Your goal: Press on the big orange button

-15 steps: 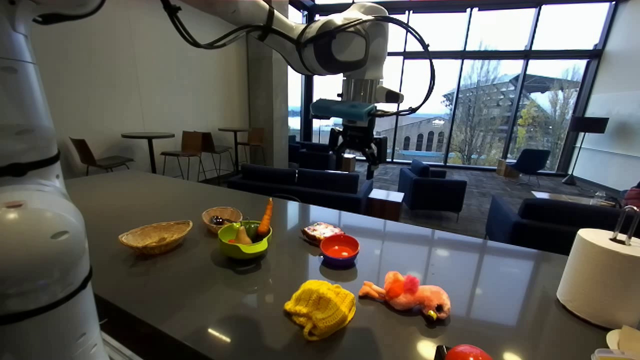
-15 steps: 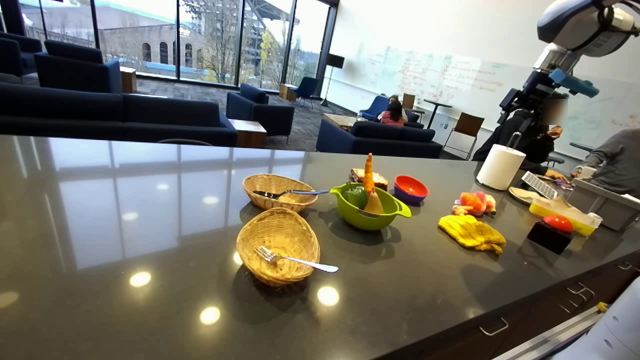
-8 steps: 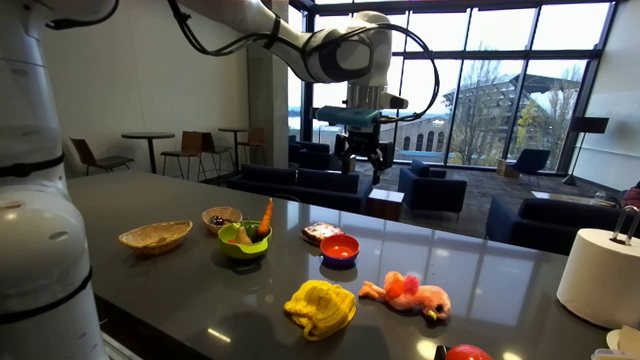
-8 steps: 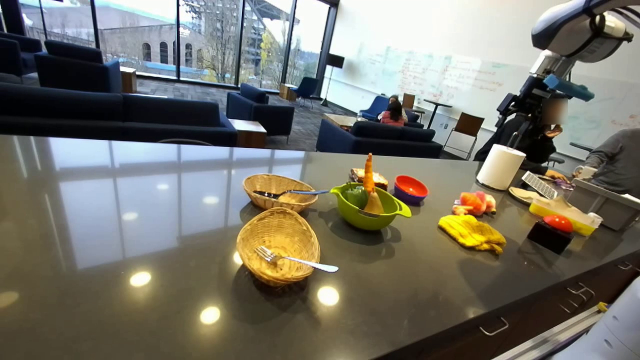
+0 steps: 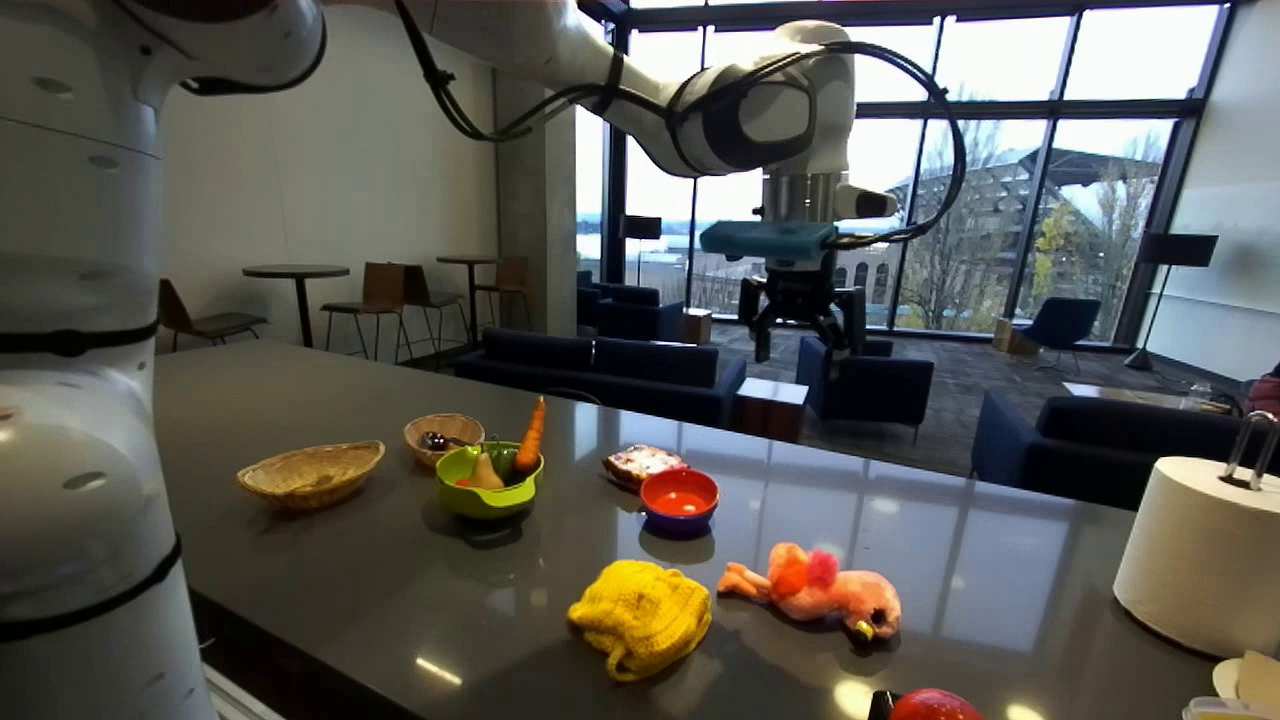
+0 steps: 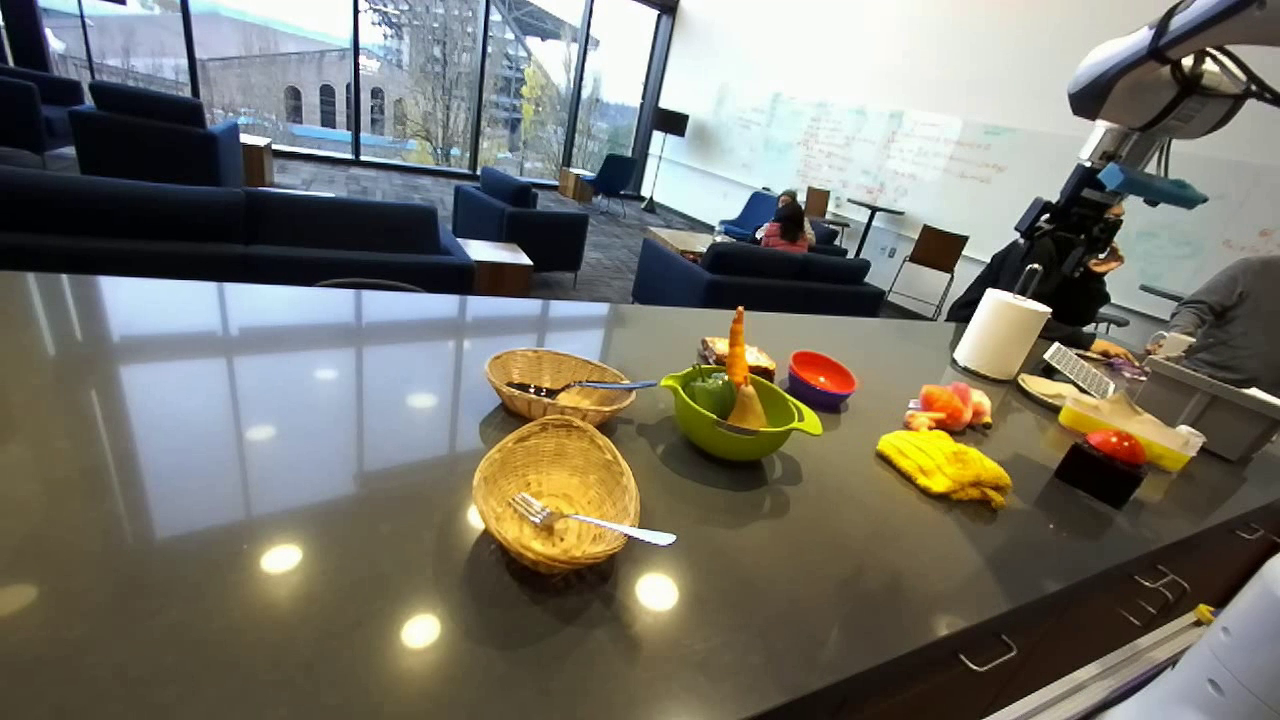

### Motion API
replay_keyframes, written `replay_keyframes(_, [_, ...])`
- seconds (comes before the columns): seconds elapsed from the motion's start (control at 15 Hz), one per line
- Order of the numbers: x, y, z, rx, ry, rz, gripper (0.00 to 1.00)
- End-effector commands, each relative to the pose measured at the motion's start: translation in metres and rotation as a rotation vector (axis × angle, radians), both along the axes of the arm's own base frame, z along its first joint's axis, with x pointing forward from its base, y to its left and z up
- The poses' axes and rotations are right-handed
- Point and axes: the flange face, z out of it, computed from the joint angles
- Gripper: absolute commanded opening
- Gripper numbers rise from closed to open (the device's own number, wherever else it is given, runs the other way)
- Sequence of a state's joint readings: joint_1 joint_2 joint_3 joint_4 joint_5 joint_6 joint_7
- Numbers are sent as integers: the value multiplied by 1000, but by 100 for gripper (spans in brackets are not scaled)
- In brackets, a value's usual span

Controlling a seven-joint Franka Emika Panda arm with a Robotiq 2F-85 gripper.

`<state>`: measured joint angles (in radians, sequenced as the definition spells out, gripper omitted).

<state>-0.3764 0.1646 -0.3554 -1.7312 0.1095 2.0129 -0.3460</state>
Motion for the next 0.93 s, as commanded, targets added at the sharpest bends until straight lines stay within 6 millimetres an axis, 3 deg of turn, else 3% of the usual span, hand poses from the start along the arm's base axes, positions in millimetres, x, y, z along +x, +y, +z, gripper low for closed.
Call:
replay_keyframes(0.0, [-1, -40, 8, -22, 24, -42, 100])
replay_keyframes(0.47, [-44, -101, -3, -20, 82, -156, 100])
replay_keyframes(0.87, [-76, -133, -30, -10, 78, -254, 100])
